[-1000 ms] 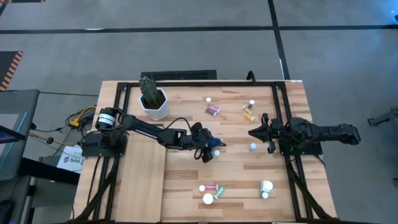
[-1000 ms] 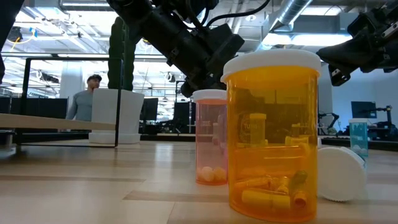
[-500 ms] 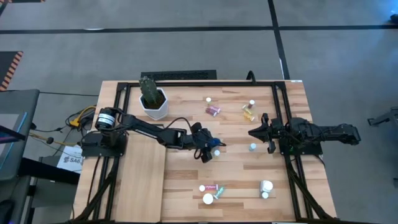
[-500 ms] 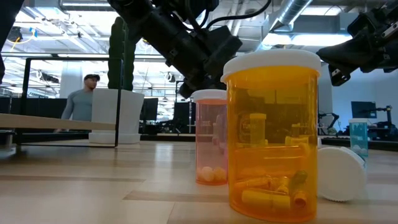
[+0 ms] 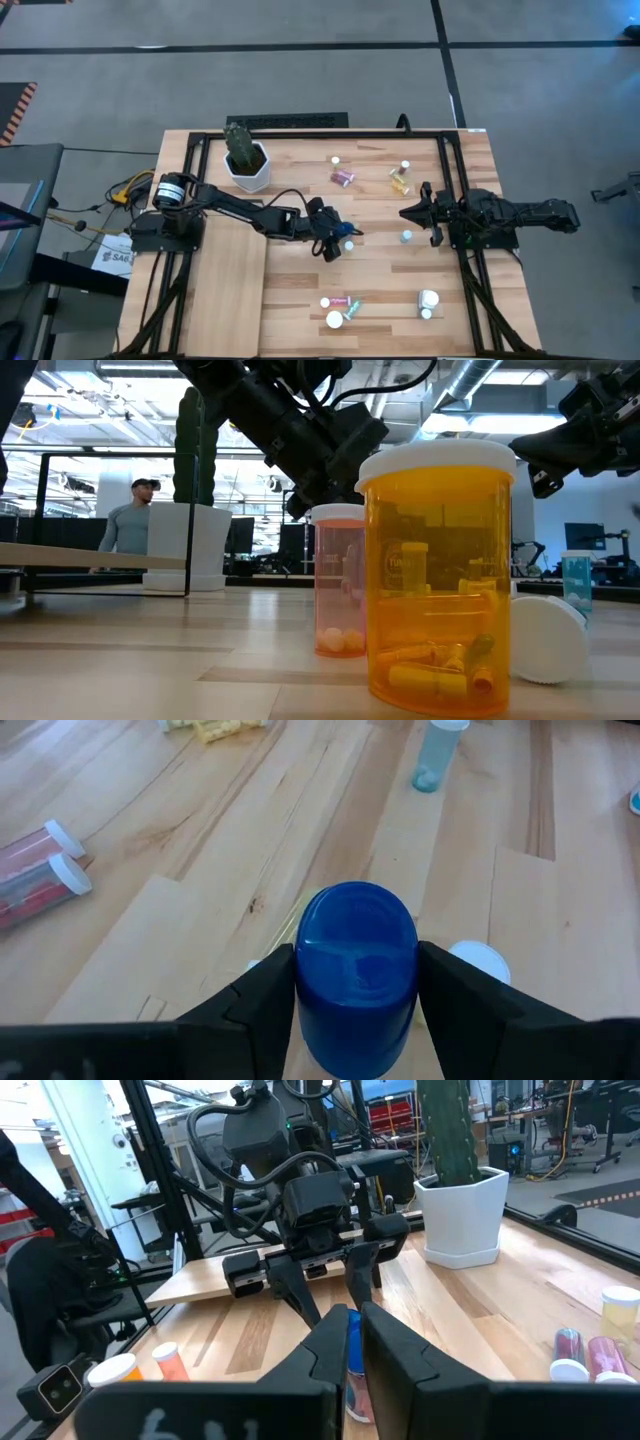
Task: Pick and place medicine bottles onto shelf by color
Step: Put the blue pill bottle on the shelf
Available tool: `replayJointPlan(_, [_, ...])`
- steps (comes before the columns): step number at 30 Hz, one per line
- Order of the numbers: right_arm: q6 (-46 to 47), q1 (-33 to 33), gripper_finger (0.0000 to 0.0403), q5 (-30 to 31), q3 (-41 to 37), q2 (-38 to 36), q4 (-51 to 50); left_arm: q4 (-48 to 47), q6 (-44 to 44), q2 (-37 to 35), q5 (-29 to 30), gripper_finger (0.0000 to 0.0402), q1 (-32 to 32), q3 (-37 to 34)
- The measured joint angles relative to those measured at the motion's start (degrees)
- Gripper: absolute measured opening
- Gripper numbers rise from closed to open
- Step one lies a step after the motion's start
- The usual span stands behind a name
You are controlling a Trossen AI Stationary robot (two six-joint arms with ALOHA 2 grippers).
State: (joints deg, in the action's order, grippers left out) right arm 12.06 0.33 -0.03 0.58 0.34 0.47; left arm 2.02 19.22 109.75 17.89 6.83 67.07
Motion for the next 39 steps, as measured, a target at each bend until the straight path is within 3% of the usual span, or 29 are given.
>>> replayJointPlan(7, [-0.01,0.01,0.0056,0.0,0.0,0.01,0.01,0.68,-0.07,0.02,-0.77,0.0156,-0.02,-0.04])
replayJointPlan(18, [-0.01,0.0,0.0056,0.0,0.01,0.01,0.0,4.42,-3.45,0.26,-2.74,0.0177,-0.02,-0.22])
replayJointPlan(26, [0.0,0.0,0.0056,0.0,0.0,0.01,0.02,4.76,-6.79,0.26,-0.09,0.018,-0.27,-0.22])
replayJointPlan(39, [-0.01,-0.01,0.0056,0.0,0.0,0.02,0.02,4.96,-3.87,0.17,-2.03,0.0181,-0.44,-0.17])
